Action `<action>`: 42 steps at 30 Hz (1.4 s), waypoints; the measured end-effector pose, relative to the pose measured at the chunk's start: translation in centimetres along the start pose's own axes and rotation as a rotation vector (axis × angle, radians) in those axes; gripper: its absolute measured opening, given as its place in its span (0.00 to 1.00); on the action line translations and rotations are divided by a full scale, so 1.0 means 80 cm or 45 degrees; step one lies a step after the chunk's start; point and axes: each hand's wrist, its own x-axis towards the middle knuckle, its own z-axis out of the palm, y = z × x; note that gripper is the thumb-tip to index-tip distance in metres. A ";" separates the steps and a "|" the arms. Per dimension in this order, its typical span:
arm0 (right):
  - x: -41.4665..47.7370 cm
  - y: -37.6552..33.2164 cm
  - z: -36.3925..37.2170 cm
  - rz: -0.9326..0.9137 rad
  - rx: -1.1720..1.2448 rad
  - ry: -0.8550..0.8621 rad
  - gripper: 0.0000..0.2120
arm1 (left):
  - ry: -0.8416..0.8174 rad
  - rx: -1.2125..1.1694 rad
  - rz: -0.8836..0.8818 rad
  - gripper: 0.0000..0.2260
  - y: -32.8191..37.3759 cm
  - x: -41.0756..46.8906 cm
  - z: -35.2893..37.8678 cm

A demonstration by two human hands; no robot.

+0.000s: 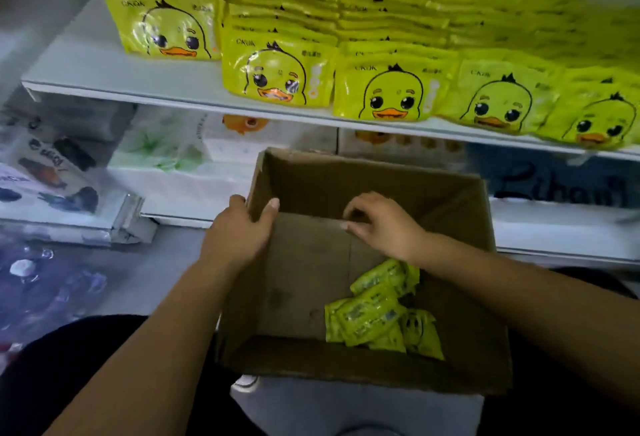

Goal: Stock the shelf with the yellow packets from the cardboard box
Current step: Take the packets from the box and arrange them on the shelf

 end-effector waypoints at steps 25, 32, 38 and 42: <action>-0.062 0.113 0.213 0.413 -0.495 -1.112 0.44 | 0.187 0.172 -0.040 0.25 -0.003 0.014 0.029; -0.064 0.085 0.218 0.532 -0.328 -1.065 0.42 | 0.200 0.167 -0.028 0.24 -0.005 0.014 0.025; -0.059 0.078 0.171 0.612 -0.031 -0.872 0.40 | 0.185 0.190 -0.004 0.26 -0.004 0.008 0.020; -0.068 0.068 0.108 0.599 0.256 -0.556 0.28 | 0.050 0.202 -0.061 0.31 0.000 -0.003 0.013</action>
